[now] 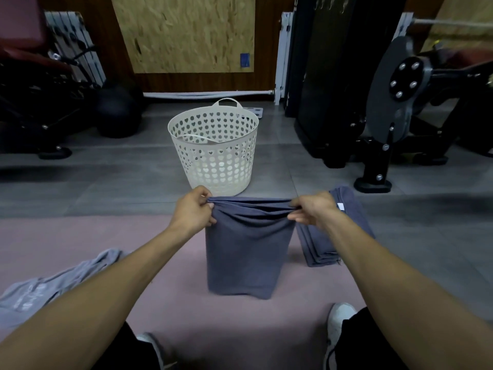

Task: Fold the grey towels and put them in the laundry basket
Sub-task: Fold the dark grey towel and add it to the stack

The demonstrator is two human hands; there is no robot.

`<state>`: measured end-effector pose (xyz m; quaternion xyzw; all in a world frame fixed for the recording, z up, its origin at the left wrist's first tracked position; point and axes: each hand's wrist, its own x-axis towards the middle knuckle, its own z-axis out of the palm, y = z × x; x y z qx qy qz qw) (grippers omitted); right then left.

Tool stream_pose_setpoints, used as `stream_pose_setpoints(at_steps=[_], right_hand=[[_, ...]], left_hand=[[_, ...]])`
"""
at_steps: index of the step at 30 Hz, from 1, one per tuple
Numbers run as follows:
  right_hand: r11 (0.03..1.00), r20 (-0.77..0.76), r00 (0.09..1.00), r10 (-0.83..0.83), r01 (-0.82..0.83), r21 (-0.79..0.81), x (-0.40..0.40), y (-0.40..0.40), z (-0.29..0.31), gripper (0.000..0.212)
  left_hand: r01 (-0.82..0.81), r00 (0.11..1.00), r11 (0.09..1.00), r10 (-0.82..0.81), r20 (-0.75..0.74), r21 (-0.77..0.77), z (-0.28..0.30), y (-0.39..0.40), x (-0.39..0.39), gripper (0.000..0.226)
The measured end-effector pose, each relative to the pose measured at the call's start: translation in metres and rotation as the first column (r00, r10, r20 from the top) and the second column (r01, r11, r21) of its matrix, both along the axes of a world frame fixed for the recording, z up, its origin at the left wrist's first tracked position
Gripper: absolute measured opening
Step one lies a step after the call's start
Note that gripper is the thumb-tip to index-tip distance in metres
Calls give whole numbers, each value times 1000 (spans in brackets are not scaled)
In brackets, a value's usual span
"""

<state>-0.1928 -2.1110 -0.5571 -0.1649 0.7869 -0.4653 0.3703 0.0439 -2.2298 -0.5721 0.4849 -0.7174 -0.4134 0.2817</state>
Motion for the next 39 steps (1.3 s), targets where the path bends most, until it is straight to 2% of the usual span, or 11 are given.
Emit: stream_pose_setpoints(at_steps=[3,9,11,13,15,21,26,29,31,35,39], right_hand=[[998,70,997,41,-38,-47,0,9,8,9],[961,-57,983,173,-182,-209,-3,14,18,11],[951,-311,915,255,-295,-88,-3,16,15,15],[942,-572,759,311,-326,79,0,19,15,4],[928,-669,660,342,-347,132,5,23,22,7],[945,-682,702,207,-325,-48,12,21,38,22],[904,-480,766,427,-382,195,2,0,8,17],[895,-354,823,443,-382,232,-7,-21,-14,14],[936,-336,874,352,-325,136,-14,-39,-24,15],[968,-438,897,63,-162,-192,-37,-70,-34,14],[945,-497,868,7,-168,-281,-50,-74,-31,9]], left_hand=[[13,1000,1000,-13,-11,21,5,-2,1,19],[-13,1000,999,14,-13,36,13,0,2,20],[43,996,996,-48,75,76,18,1,3,18],[104,971,981,-136,199,161,23,3,6,15],[111,948,964,-176,266,242,30,4,10,13],[0,995,963,-28,99,269,47,-8,12,5],[24,968,973,-80,239,228,20,-27,-4,10],[39,930,974,-117,347,223,-7,-44,-18,16],[0,951,980,-61,302,197,-20,-58,-29,22],[-60,998,998,61,5,-26,-30,-95,-46,28],[-49,996,982,34,-83,-184,-11,-92,-46,31]])
